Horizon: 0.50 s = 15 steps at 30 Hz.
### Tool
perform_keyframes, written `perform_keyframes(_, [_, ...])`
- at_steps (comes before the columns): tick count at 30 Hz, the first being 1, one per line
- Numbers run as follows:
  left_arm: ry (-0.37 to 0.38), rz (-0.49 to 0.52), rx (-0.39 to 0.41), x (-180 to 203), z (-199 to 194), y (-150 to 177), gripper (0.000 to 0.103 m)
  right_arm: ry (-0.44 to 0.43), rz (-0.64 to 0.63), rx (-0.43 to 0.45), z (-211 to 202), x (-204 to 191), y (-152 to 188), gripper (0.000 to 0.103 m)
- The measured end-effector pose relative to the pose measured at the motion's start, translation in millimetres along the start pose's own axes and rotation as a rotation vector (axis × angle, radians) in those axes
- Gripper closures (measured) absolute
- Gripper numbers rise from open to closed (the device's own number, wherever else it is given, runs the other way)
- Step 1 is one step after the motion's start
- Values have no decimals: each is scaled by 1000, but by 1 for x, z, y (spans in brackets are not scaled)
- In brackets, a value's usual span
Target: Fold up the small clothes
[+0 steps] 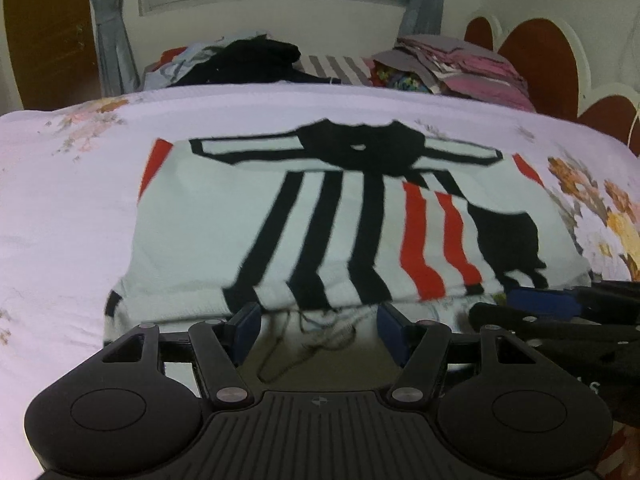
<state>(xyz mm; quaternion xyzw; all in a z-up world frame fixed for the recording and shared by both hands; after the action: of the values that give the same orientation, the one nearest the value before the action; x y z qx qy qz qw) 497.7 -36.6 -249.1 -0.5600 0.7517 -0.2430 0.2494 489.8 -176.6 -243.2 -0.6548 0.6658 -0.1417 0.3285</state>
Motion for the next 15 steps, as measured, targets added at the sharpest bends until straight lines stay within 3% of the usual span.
perform_keyframes(11, [-60,50,-88,14,9,29,39,90,-32,-46,3,30,28,63])
perform_keyframes(15, [-80,59,-81,17,9,33,39,111,-44,-35,-2,40,33,60])
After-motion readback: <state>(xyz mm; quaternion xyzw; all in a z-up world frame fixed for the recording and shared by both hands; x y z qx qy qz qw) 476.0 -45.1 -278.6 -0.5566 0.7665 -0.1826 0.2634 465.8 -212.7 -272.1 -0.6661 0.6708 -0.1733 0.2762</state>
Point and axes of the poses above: each gripper's, at about its wrist camera, not at the fingertips, and z roughly the way its jaws point, x to its right, y to its underside, the point moved 9 cm from there along z, roughly the way its jaws point, and after that the axes turned 13 degrees about z, right-handed, at the moved point
